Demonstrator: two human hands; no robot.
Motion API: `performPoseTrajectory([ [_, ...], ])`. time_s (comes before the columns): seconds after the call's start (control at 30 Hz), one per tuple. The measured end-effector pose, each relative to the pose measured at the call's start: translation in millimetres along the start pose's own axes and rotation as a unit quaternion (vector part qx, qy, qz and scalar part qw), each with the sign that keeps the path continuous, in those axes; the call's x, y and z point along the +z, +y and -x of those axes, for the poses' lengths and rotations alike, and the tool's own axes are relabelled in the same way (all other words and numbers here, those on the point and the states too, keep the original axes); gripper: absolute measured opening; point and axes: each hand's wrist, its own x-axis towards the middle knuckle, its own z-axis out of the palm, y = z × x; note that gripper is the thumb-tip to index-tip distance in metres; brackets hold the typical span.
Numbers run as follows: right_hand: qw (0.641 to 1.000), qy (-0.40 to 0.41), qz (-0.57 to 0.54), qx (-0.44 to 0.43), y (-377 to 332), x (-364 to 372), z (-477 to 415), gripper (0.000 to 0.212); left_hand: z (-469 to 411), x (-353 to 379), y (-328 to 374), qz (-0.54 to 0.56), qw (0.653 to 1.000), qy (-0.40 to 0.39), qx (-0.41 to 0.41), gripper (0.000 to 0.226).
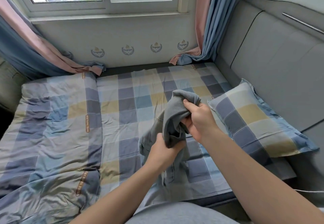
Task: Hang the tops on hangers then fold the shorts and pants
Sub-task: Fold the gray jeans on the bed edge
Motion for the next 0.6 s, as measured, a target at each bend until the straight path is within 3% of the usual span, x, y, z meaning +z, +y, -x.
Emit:
performPoseTrajectory([
  [0.07, 1.000, -0.015, -0.011, 0.007, -1.7, 1.1, -0.7, 0.025, -5.4, -5.5, 0.7, -0.016, 0.999, 0.013, 0.025, 0.013],
  [0.1, 0.999, -0.032, -0.007, 0.012, -3.6, 0.9, -0.3, 0.026, -7.9, -10.9, 3.1, -0.002, 0.999, 0.031, 0.025, 0.011],
  [0.23, 0.989, -0.128, 0.073, -0.006, -11.3, -12.0, 1.2, 0.030, -21.2, -42.1, 18.1, 0.076, 0.992, 0.096, 0.000, 0.020],
  [0.37, 0.970, -0.137, 0.198, -0.022, -3.9, -27.1, 6.9, 0.025, -30.2, -62.7, 40.8, 0.186, 0.978, 0.088, -0.036, 0.021],
  [0.43, 0.957, -0.128, 0.261, -0.011, 9.3, -33.0, 12.2, 0.038, -31.1, -64.0, 52.8, 0.252, 0.963, 0.083, -0.040, 0.018],
  [0.53, 0.937, -0.136, 0.320, 0.022, 35.5, -39.4, 23.7, 0.076, -30.4, -63.1, 69.6, 0.320, 0.944, 0.077, -0.033, 0.016],
  [0.6, 0.921, -0.149, 0.360, 0.024, 52.9, -43.5, 29.5, 0.081, -31.5, -63.3, 78.8, 0.335, 0.939, 0.076, -0.024, 0.019],
])
